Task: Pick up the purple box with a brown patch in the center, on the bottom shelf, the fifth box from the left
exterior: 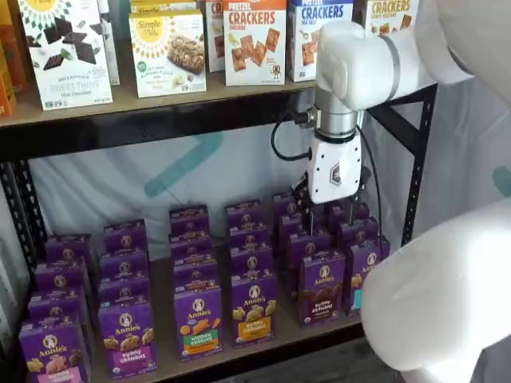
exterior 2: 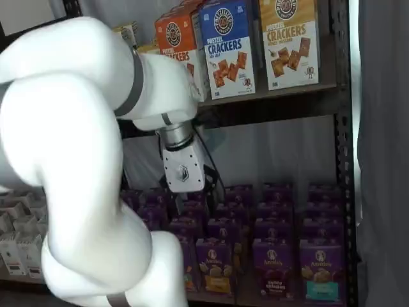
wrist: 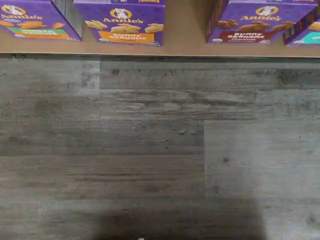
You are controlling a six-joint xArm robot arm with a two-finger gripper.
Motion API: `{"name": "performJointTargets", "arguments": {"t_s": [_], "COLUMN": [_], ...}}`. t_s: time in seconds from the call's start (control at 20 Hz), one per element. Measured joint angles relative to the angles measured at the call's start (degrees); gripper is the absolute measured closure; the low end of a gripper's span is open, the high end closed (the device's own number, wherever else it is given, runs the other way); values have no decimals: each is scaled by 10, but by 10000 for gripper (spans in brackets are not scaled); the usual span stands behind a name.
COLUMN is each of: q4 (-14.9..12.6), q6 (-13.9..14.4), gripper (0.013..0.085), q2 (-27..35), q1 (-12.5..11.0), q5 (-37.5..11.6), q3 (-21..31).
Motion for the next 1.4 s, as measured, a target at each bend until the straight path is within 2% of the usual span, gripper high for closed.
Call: {"name": "performJointTargets", "arguments": {"t_s": [0.55, 0.95, 1.4], "q4": [-11, -4, -42], "q6": [-1, -19, -25], "gripper": [130, 130, 130], "q2": [98, 192, 328], "q1": [-12, -28, -68], "q5": [-109, -212, -304], "q3": [12, 18, -29]}}
